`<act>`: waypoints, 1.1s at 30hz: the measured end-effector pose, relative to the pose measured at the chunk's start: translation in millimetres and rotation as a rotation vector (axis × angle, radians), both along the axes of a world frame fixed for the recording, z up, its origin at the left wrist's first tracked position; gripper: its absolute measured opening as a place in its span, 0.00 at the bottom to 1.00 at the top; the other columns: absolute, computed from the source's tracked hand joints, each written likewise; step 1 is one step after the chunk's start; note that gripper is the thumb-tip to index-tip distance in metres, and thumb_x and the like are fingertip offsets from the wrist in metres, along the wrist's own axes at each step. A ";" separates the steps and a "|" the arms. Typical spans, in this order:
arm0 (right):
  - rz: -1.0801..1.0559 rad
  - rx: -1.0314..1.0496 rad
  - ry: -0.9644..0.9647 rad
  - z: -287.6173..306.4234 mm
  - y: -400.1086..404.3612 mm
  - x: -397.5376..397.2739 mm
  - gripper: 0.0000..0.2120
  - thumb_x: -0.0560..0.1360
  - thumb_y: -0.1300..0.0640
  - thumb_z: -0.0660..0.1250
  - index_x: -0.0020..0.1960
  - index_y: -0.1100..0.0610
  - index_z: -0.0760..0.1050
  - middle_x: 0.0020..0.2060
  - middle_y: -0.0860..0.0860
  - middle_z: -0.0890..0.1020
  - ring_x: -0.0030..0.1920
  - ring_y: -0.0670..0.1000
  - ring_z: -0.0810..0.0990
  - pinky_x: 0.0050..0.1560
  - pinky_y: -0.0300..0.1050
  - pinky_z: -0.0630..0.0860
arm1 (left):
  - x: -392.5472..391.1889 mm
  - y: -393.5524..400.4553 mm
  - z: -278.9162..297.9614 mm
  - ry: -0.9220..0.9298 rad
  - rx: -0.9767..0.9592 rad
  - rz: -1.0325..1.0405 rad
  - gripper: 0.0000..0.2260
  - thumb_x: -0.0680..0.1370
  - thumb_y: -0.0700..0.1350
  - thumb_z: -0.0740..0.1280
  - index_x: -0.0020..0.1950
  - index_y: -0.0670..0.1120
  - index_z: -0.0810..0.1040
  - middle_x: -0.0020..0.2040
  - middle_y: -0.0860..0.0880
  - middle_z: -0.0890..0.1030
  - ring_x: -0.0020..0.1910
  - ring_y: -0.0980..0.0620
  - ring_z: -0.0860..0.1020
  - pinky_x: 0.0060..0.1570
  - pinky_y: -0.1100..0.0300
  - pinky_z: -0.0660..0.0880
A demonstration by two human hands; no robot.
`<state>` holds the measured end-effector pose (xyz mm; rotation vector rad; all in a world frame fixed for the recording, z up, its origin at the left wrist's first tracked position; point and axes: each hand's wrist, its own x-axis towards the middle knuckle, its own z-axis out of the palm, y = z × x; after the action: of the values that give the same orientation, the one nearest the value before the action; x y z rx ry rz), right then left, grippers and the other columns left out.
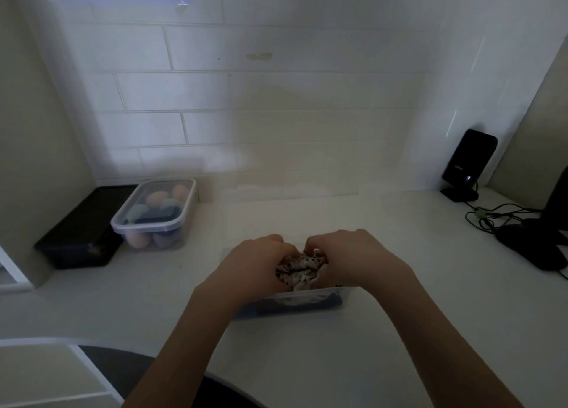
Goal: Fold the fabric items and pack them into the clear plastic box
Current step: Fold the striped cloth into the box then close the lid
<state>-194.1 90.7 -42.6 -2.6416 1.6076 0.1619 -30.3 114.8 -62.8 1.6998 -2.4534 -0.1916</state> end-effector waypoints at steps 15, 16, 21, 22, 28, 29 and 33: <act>-0.103 0.163 -0.102 9.8 -2.1 -8.0 0.26 0.67 0.52 0.75 0.63 0.44 0.74 0.60 0.46 0.79 0.58 0.50 0.78 0.57 0.47 0.75 | 22.7 -1.4 5.7 0.127 0.216 -0.047 0.21 0.72 0.53 0.70 0.64 0.60 0.73 0.59 0.55 0.76 0.53 0.57 0.74 0.57 0.62 0.71; -0.091 0.160 -0.099 10.5 -1.7 -7.5 0.26 0.67 0.52 0.75 0.64 0.44 0.73 0.61 0.46 0.78 0.59 0.50 0.77 0.56 0.47 0.75 | 29.2 -0.2 10.1 0.193 0.263 -0.044 0.21 0.71 0.52 0.71 0.63 0.60 0.74 0.58 0.56 0.77 0.52 0.58 0.75 0.58 0.63 0.72; -0.040 0.113 -0.101 19.4 3.4 -9.3 0.26 0.68 0.47 0.73 0.65 0.42 0.71 0.61 0.44 0.77 0.59 0.49 0.75 0.54 0.44 0.68 | 55.9 6.7 21.3 0.487 0.260 -0.032 0.17 0.71 0.44 0.72 0.56 0.61 0.80 0.56 0.59 0.80 0.55 0.62 0.78 0.55 0.69 0.76; -0.035 0.097 -0.115 22.6 4.7 -9.8 0.25 0.68 0.45 0.72 0.64 0.42 0.72 0.60 0.43 0.77 0.59 0.48 0.75 0.55 0.45 0.67 | 60.4 7.5 21.6 0.508 0.194 -0.001 0.16 0.71 0.44 0.72 0.54 0.61 0.80 0.56 0.60 0.79 0.55 0.62 0.77 0.52 0.70 0.75; 0.022 -0.074 -0.230 28.4 5.7 -4.5 0.19 0.70 0.42 0.69 0.60 0.43 0.74 0.53 0.44 0.79 0.49 0.45 0.74 0.52 0.44 0.67 | 64.8 13.8 25.0 0.476 0.036 0.096 0.10 0.69 0.41 0.74 0.44 0.56 0.84 0.44 0.57 0.81 0.44 0.59 0.78 0.39 0.71 0.75; 0.048 -0.067 -0.264 26.9 5.5 -2.6 0.21 0.70 0.43 0.70 0.62 0.42 0.73 0.55 0.45 0.78 0.50 0.45 0.73 0.53 0.45 0.68 | 62.1 14.7 24.3 0.454 0.051 0.095 0.10 0.69 0.40 0.74 0.45 0.55 0.84 0.43 0.58 0.81 0.43 0.57 0.79 0.40 0.71 0.75; 0.178 0.100 -0.322 14.0 4.8 8.1 0.30 0.68 0.50 0.73 0.69 0.42 0.68 0.66 0.44 0.73 0.65 0.47 0.71 0.65 0.48 0.69 | 55.0 15.8 19.1 0.394 0.085 0.132 0.11 0.69 0.42 0.74 0.49 0.54 0.84 0.41 0.60 0.79 0.41 0.59 0.79 0.42 0.70 0.76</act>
<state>-185.9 95.5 -28.6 -2.5687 1.2347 -0.1660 24.7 130.7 -43.7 1.6602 -2.0681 -0.5630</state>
